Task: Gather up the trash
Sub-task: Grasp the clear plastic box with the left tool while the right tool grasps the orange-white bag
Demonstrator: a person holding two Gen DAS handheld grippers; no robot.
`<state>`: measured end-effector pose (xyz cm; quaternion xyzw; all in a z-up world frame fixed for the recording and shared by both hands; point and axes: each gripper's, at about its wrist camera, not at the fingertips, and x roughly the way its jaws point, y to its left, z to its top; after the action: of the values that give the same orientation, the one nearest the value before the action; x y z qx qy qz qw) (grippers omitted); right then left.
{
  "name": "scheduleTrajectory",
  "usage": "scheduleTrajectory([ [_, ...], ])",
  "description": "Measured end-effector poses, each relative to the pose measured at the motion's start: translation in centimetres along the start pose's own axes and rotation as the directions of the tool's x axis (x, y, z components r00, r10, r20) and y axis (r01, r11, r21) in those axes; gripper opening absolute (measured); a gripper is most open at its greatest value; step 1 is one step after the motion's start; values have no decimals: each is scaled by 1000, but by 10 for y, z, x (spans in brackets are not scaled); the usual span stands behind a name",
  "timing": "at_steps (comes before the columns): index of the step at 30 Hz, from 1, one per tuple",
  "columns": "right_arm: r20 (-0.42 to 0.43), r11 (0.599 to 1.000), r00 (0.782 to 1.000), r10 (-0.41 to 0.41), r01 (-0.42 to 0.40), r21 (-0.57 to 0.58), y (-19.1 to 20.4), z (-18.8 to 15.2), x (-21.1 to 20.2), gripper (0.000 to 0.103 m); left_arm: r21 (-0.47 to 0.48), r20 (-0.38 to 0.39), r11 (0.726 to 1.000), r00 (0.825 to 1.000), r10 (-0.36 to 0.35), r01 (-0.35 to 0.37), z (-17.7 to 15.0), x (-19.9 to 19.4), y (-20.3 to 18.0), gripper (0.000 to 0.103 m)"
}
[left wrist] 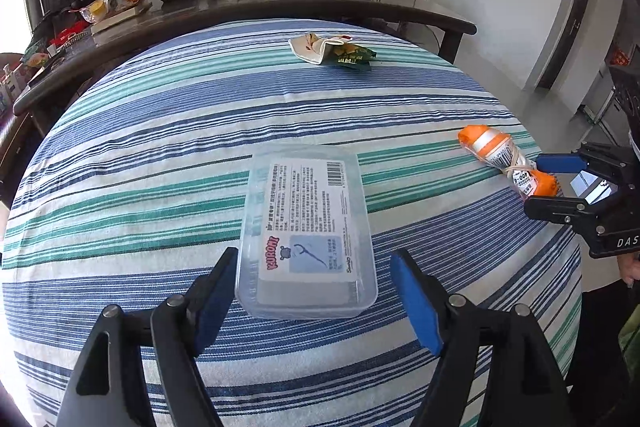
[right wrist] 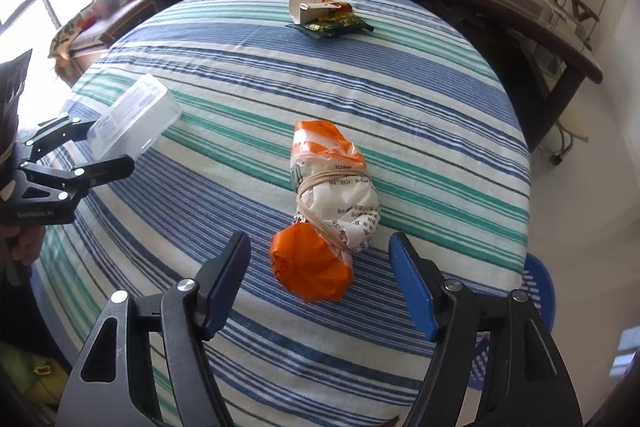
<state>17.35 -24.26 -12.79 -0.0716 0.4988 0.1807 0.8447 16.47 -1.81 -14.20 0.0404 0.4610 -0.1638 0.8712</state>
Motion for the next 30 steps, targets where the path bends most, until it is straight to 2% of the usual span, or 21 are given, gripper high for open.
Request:
scheduleTrajectory([
  [5, 17, 999, 1000, -1, 0, 41, -6, 13, 0, 80, -3, 9, 999, 999, 37, -37, 10, 1, 0, 77],
  [11, -6, 998, 1000, -5, 5, 55, -8, 21, 9, 80, 38, 3, 994, 994, 105, -106, 5, -1, 0, 77],
  [19, -14, 999, 1000, -8, 9, 48, -6, 22, 11, 80, 50, -9, 992, 993, 116, -116, 1, -4, 2, 77],
  [21, -14, 999, 1000, -8, 9, 50, -6, 21, 10, 80, 48, -18, 994, 995, 99, -98, -1, -7, 4, 77],
  [26, 14, 996, 1000, -3, 2, 91, -20, 20, -3, 87, -68, -24, 996, 998, -57, 55, -13, -32, 34, 77],
  [28, 16, 995, 1000, 0, -2, 95, -23, 20, -7, 88, -86, -8, 993, 997, -82, 81, -8, -39, 39, 79],
  [30, 9, 997, 1000, 10, -11, 76, -21, 21, -7, 88, -59, -5, 996, 998, -67, 66, 1, -38, 34, 80],
])
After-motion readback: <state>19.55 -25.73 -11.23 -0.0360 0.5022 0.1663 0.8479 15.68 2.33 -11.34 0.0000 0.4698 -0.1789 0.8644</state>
